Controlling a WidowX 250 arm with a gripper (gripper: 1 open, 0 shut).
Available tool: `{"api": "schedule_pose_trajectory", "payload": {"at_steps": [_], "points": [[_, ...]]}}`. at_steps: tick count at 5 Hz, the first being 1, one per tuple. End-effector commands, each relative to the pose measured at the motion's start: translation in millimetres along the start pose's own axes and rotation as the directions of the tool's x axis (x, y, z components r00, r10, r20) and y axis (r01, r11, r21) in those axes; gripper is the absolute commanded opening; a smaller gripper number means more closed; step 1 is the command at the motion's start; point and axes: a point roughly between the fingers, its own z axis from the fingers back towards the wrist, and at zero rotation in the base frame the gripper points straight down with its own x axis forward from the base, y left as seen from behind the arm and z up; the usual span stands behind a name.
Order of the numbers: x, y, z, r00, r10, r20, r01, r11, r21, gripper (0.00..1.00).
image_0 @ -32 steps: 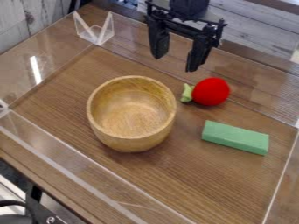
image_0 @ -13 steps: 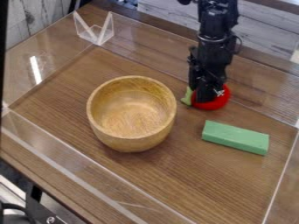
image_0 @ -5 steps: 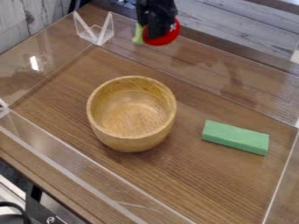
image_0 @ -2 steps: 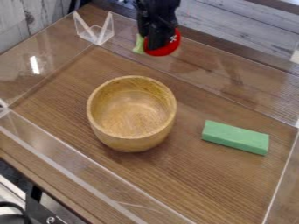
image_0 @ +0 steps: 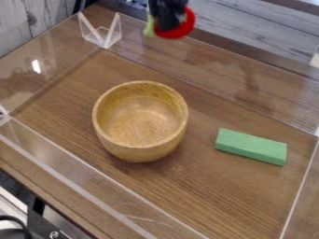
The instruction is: Move the red object to the left side of the table
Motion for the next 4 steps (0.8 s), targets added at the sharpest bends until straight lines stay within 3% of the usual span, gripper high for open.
{"api": "schedule_pose_trajectory", "payload": {"at_steps": [1,4], "points": [[2.1,17,33.7,0.998,-0.025,0.055,0.022,0.999,0.044,0.00],[5.3,-6,8.0,0.993,-0.107,0.053,0.106,0.994,0.027,0.00]]}}
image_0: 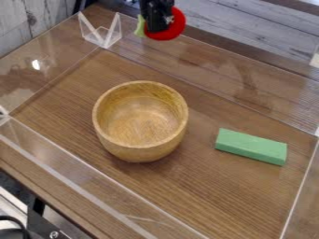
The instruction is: Move the red object to the left side of the table
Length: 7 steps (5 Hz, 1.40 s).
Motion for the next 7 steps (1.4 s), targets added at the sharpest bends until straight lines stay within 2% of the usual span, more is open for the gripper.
{"api": "schedule_pose_trajectory", "payload": {"at_steps": [1,3,4,5,6,7], "points": [[2.4,4,9.7,0.999,-0.022,0.040,0.020,0.999,0.036,0.00],[1.8,2,-4.2,0.997,-0.061,0.044,0.060,0.998,0.031,0.00],[-3.1,12,2.6,0.993,-0.102,0.055,0.101,0.994,0.028,0.00],[-23.9,26,-6.2,1.000,-0.006,0.028,0.005,1.000,0.028,0.00],[-47.4,34,-24.0,0.997,0.073,0.009,-0.074,0.997,0.030,0.00],[-65.7,33,-38.9,0.992,0.126,-0.001,-0.126,0.992,0.027,0.00]]}}
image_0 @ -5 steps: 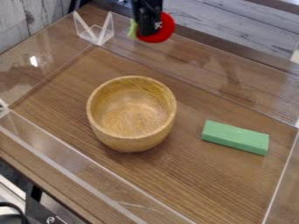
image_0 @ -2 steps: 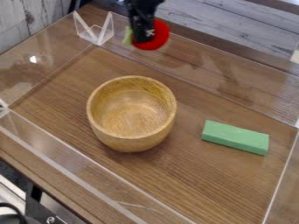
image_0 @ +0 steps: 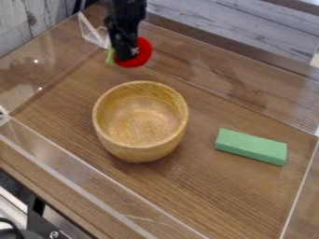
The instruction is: Move the red object to the left side of the table
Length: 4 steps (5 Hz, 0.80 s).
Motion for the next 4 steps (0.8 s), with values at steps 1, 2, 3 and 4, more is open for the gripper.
{"api": "schedule_pose_trajectory", "payload": {"at_steps": [1,2,3,4], "points": [[-14.4,23,28.2,0.999,-0.010,0.051,0.008,1.000,0.027,0.00],[-32.3,42,33.6,0.998,-0.021,0.067,0.021,1.000,0.011,0.00],[-36.6,50,20.9,0.998,0.015,0.061,-0.015,1.000,-0.002,0.00],[-35.6,50,7.3,0.997,0.053,0.057,-0.052,0.998,-0.018,0.00]]}}
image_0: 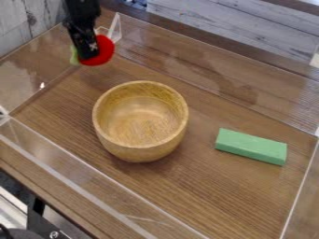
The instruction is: Move the red object to the left side of the table
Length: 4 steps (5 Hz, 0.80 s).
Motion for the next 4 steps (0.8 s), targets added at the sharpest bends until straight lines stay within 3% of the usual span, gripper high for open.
{"api": "schedule_pose_trajectory", "payload": {"at_steps": [1,4], "points": [[-0.3,8,9.4,0.999,-0.028,0.041,0.027,0.999,0.035,0.00],[-14.9,-1,-17.8,0.992,-0.105,0.065,0.109,0.992,-0.063,0.00]]}}
